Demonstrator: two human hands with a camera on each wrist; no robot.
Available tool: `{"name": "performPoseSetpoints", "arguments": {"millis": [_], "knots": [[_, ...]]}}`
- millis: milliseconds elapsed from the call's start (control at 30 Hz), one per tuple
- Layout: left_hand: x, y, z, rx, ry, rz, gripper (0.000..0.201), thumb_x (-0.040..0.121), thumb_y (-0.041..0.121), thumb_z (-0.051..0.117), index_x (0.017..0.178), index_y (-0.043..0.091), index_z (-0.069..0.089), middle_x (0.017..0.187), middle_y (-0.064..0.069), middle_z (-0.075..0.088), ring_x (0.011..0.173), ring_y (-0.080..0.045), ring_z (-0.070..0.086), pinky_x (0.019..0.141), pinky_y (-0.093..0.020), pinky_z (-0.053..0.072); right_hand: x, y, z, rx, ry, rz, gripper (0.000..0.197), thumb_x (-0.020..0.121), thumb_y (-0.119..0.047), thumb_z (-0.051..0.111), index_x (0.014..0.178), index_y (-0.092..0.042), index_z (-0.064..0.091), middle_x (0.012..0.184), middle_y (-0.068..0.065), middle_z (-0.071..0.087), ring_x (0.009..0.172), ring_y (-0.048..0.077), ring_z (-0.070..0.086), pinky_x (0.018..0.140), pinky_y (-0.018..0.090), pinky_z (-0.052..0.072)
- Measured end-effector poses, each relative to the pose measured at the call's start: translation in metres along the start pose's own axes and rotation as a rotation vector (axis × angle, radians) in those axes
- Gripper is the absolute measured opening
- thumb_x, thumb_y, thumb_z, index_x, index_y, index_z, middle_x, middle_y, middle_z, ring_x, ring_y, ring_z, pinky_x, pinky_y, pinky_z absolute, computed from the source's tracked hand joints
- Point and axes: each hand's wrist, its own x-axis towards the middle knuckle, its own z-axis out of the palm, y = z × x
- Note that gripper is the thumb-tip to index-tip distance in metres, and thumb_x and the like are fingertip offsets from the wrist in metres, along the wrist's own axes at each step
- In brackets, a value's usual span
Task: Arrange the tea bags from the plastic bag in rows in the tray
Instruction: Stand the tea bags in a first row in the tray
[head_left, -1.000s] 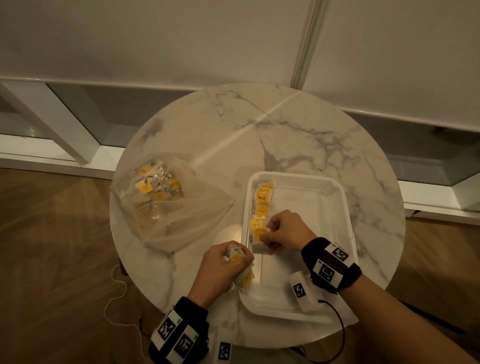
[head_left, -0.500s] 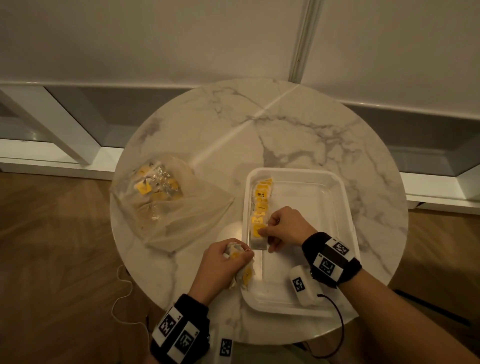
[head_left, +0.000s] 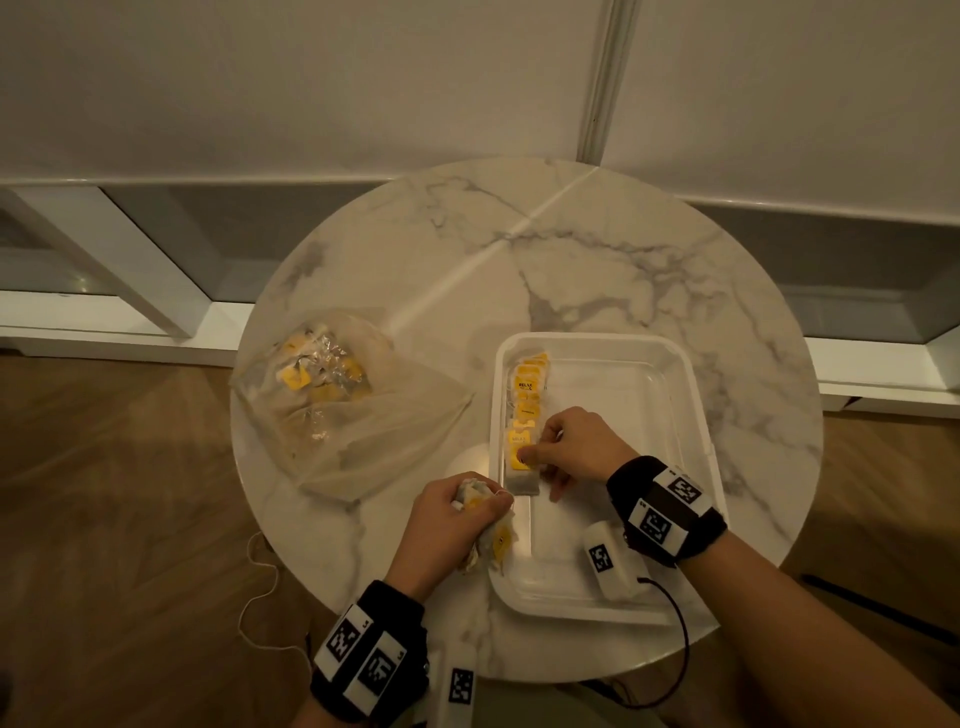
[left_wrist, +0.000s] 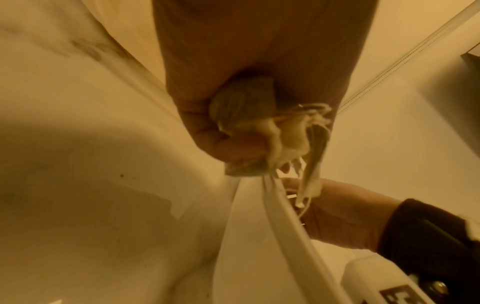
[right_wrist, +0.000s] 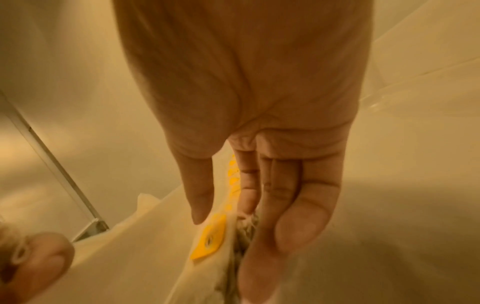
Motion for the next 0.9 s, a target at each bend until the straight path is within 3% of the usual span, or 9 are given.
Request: {"name": "performPoseSetpoints", "arguments": {"millis": [133, 267, 367, 500, 600, 667, 733, 833, 900], "knots": [[-0.001, 0.006, -0.002, -0.077, 0.040, -0.043, 0.013, 0.087, 0.014, 0.071, 0.077, 0.006, 0.073, 0.069, 0.001, 0.068, 0.064, -0.007, 0.062, 0.063, -0.022, 0.051, -0.015, -0.002, -0.016, -0.085, 0.143, -0.071, 0.033, 0.084, -0.038, 0.075, 0.090, -0.008, 0.064, 0.083, 0.005, 0.072, 0.057, 0.016, 0.069, 0.050, 0.021, 0.048], [-0.008, 0.016, -0.003, -0.214, 0.071, -0.133, 0.024, 0.094, 0.022, 0.062, 0.081, 0.004, 0.071, 0.063, -0.001, 0.063, 0.053, -0.008, 0.058, 0.044, -0.018, 0.043, -0.048, -0.012, -0.022, -0.036, 0.234, -0.249, 0.019, 0.087, -0.034, 0.072, 0.088, -0.017, 0.066, 0.088, -0.004, 0.070, 0.060, 0.013, 0.069, 0.060, 0.021, 0.050], [-0.012, 0.023, -0.004, -0.311, 0.064, -0.167, 0.032, 0.096, 0.034, 0.057, 0.086, 0.006, 0.070, 0.068, -0.007, 0.062, 0.056, -0.016, 0.058, 0.045, -0.022, 0.043, -0.075, -0.019, -0.008, 0.008, 0.073, -0.334, 0.021, 0.088, -0.035, 0.071, 0.082, -0.015, 0.071, 0.079, 0.000, 0.072, 0.058, 0.014, 0.069, 0.068, 0.030, 0.055], [-0.015, 0.034, 0.003, -0.509, 0.098, -0.142, 0.031, 0.097, 0.029, 0.055, 0.086, 0.002, 0.065, 0.069, -0.011, 0.062, 0.058, -0.017, 0.059, 0.050, -0.024, 0.047, -0.088, -0.018, 0.014, 0.048, -0.107, -0.310, 0.031, 0.086, -0.044, 0.071, 0.084, -0.013, 0.076, 0.076, 0.002, 0.074, 0.061, 0.021, 0.071, 0.075, 0.042, 0.058], [-0.017, 0.036, 0.010, -0.553, 0.139, -0.152, 0.028, 0.096, 0.029, 0.058, 0.082, 0.005, 0.064, 0.068, -0.010, 0.061, 0.058, -0.018, 0.060, 0.049, -0.026, 0.048, -0.087, -0.015, 0.020, 0.125, -0.092, -0.324, 0.028, 0.084, -0.034, 0.075, 0.079, -0.007, 0.074, 0.073, 0.008, 0.073, 0.062, 0.027, 0.071, 0.072, 0.043, 0.056], [-0.019, 0.038, 0.013, -0.577, 0.160, -0.158, 0.028, 0.095, 0.031, 0.058, 0.082, 0.007, 0.062, 0.066, -0.009, 0.057, 0.053, -0.015, 0.056, 0.045, -0.023, 0.045, -0.088, -0.015, 0.017, 0.193, -0.060, -0.338, 0.022, 0.083, -0.021, 0.077, 0.079, -0.001, 0.071, 0.070, 0.012, 0.071, 0.062, 0.029, 0.071, 0.064, 0.031, 0.053], [-0.021, 0.039, 0.014, -0.635, 0.165, -0.162, 0.028, 0.096, 0.031, 0.056, 0.081, 0.008, 0.059, 0.058, -0.004, 0.054, 0.043, -0.011, 0.051, 0.040, -0.020, 0.041, -0.092, -0.017, 0.010, 0.250, -0.055, -0.367, 0.017, 0.083, -0.014, 0.078, 0.079, 0.000, 0.069, 0.069, 0.012, 0.070, 0.062, 0.026, 0.070, 0.060, 0.022, 0.049], [-0.022, 0.036, 0.013, -0.662, 0.139, -0.165, 0.024, 0.096, 0.029, 0.056, 0.084, 0.007, 0.058, 0.056, -0.002, 0.053, 0.041, -0.010, 0.049, 0.039, -0.019, 0.039, -0.102, -0.025, -0.002, 0.268, -0.038, -0.443, 0.014, 0.081, -0.010, 0.079, 0.079, -0.002, 0.068, 0.074, 0.013, 0.071, 0.065, 0.020, 0.068, 0.068, 0.029, 0.054], [-0.022, 0.031, 0.011, -0.627, 0.138, -0.162, 0.021, 0.093, 0.027, 0.059, 0.084, 0.008, 0.059, 0.059, -0.001, 0.051, 0.043, -0.010, 0.048, 0.040, -0.020, 0.038, -0.106, -0.030, -0.013, 0.176, 0.070, -0.499, 0.014, 0.079, -0.012, 0.080, 0.077, -0.006, 0.067, 0.073, 0.009, 0.069, 0.065, 0.013, 0.063, 0.067, 0.024, 0.051]]}}
